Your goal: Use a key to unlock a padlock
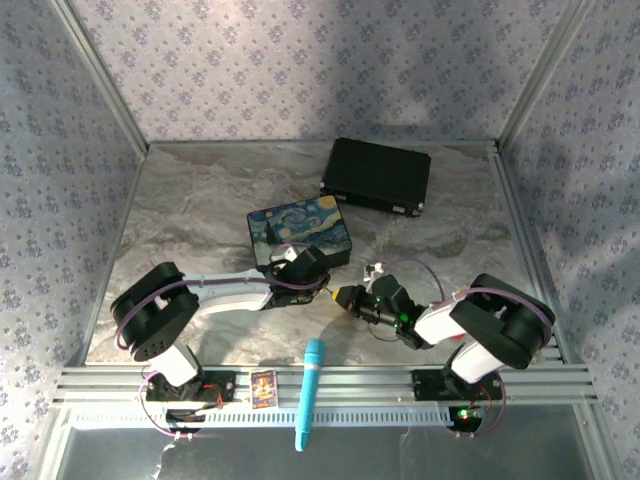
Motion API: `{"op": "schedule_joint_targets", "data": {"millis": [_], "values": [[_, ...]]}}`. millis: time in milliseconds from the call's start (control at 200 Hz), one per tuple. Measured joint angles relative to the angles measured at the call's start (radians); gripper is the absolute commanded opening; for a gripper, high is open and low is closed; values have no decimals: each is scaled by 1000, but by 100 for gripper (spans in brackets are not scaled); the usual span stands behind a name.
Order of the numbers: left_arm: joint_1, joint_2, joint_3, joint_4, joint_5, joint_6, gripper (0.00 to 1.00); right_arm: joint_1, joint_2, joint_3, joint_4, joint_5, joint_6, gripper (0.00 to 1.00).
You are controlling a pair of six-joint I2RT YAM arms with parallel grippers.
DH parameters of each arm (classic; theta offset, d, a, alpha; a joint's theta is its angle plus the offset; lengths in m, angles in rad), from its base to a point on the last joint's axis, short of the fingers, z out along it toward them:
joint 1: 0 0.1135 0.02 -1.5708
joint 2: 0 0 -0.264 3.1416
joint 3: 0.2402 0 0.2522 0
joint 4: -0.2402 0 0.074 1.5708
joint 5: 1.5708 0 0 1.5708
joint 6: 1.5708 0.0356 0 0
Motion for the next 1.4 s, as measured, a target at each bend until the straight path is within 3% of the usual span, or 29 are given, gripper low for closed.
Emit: {"op": "schedule_joint_targets", "data": {"millis": [410,840,1399], "values": [[-3,4,0,5,-7,-7,8,-1,-63,-9,-40,22,-5,0],[-3,4,0,4,-16,-7,8,2,35,8,36,31,8,0],[-3,4,5,-5,-23,-37,10,60,53,-3,93,172,127,0]]}}
